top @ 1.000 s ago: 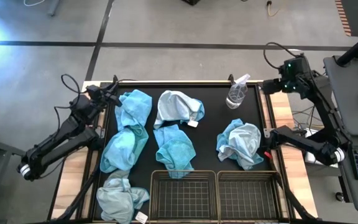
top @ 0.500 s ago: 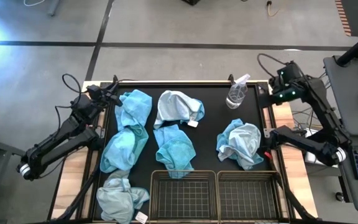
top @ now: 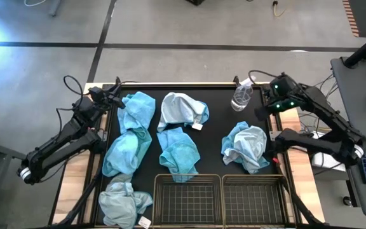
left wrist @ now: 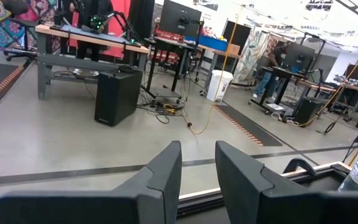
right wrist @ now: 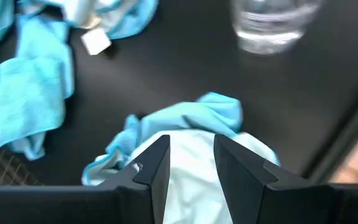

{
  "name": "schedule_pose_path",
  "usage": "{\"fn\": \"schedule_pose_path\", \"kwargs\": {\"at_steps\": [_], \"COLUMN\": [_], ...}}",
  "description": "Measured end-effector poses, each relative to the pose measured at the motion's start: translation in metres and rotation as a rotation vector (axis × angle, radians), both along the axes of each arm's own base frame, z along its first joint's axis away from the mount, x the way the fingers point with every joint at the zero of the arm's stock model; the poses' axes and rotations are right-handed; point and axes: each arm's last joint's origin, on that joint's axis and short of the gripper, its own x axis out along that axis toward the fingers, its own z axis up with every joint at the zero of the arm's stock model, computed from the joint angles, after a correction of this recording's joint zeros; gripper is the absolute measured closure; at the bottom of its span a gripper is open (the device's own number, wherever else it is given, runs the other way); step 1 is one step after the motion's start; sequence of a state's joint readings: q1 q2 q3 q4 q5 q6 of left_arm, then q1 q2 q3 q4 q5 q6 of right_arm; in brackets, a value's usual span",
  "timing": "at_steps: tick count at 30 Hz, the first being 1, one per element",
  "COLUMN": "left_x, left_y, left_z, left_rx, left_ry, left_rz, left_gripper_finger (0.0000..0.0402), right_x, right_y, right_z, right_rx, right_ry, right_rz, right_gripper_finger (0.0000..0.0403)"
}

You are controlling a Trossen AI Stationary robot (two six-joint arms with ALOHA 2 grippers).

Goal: Sort microfiber towel by color & place in baskets
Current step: Put the light blue towel into the right wire basket

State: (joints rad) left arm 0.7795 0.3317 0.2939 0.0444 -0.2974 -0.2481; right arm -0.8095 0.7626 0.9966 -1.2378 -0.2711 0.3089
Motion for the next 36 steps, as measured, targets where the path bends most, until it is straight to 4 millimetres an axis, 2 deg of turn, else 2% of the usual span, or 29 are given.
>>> {"fn": "schedule_pose_path", "kwargs": {"at_steps": [10, 22, 29, 36], "left_x": [0.000, 0.000, 0.000, 0.000], "left_y": [0.000, 0.000, 0.000, 0.000], "left_z": [0.000, 0.000, 0.000, 0.000], "left_rx": [0.000, -0.001, -0.001, -0.001], "left_ry": [0.000, 0.000, 0.000, 0.000], "left_rz": [0.000, 0.000, 0.000, 0.000], "left_gripper_finger": [0.0318, 0.0318, 0.0318, 0.0318], "right_x": [0.038, 0.083, 0.096, 0.097], "right_y": [0.024, 0.060, 0.062, 0.058], "right_z": [-0.007, -0.037, -0.052, -0.058], "right_rx": [0.093, 0.227, 0.253, 0.145], "right_ry": [0.026, 0.286, 0.397, 0.494], "right_rz": [0.190, 0.421, 0.443, 0.451], "right_gripper_finger": [0.0284, 0.0284, 0.0284, 0.0284]}}
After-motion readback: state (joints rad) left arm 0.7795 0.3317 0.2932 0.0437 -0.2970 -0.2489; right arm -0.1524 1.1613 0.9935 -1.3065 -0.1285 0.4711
